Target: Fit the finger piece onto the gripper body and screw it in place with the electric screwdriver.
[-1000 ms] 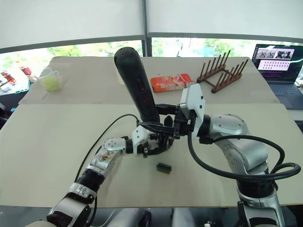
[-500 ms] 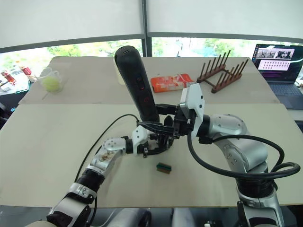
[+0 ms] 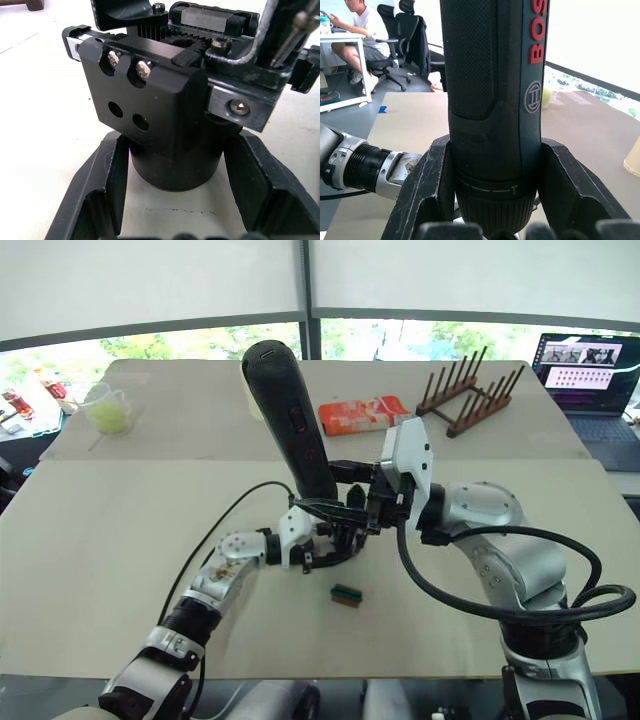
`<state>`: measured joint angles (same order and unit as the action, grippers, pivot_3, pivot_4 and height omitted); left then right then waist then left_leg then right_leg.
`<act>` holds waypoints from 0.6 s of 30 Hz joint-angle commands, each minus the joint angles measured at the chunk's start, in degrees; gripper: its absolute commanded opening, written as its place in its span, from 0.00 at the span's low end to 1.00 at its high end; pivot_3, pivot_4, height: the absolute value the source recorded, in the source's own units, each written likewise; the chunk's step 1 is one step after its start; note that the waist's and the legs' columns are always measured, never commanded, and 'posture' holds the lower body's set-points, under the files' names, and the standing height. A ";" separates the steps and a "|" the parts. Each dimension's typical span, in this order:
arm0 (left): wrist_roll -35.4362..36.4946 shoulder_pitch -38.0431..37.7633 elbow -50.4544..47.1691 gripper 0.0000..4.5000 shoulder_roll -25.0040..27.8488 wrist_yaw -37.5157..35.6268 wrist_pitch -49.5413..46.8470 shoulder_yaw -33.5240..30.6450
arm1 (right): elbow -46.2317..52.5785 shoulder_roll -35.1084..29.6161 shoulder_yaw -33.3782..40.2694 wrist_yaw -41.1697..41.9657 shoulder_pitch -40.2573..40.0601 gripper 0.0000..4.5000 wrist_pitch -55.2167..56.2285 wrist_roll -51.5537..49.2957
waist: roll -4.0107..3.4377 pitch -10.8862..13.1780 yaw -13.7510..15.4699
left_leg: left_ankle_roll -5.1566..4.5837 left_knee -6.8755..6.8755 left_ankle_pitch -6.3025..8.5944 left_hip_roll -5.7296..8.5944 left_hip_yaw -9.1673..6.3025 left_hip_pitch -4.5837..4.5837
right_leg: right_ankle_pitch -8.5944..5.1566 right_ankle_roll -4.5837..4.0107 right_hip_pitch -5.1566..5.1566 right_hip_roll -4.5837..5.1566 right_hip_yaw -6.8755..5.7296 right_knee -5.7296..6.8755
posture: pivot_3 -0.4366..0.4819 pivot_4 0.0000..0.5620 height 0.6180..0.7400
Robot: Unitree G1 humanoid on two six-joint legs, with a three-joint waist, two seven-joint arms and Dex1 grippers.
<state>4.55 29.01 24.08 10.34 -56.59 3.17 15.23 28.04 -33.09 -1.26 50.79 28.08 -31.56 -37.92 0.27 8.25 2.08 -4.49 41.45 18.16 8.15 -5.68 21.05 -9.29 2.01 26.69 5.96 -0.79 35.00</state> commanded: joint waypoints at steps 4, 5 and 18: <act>0.41 0.41 -1.41 0.51 -0.26 0.27 0.13 0.17 | 0.86 0.10 0.65 -0.44 -0.23 0.42 -0.45 -1.62 | 0.00 0.00 0.01 | 0.00 0.00 0.00 0.00 0.00 0.00 | 0.00 0.00 0.00 0.00 0.01 0.00 | 0.48 0.27 1.00; 0.39 0.42 -1.37 0.51 -0.24 0.28 0.16 0.17 | 0.94 0.02 0.64 -0.45 -0.31 0.42 -0.58 -1.77 | 0.00 0.00 0.01 | 0.00 0.00 0.00 0.00 0.00 0.00 | 0.00 0.00 0.00 0.00 0.00 0.00 | 0.48 0.27 1.00; 0.42 0.43 -1.33 0.51 -0.15 0.22 0.17 0.16 | 1.58 -0.55 1.38 -0.79 0.16 0.42 -2.04 -3.77 | 0.00 0.00 0.02 | 0.00 -0.02 0.00 0.00 0.00 0.00 | 0.00 0.00 0.00 0.00 0.00 -0.01 | 0.48 0.27 1.00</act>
<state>4.57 29.01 24.05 10.44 -56.59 3.17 15.25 28.04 -33.39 -1.14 49.85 27.91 -33.44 -39.80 0.27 8.25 2.10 -4.49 41.43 18.16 8.15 -5.68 21.05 -9.29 2.01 26.70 5.96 -0.78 34.99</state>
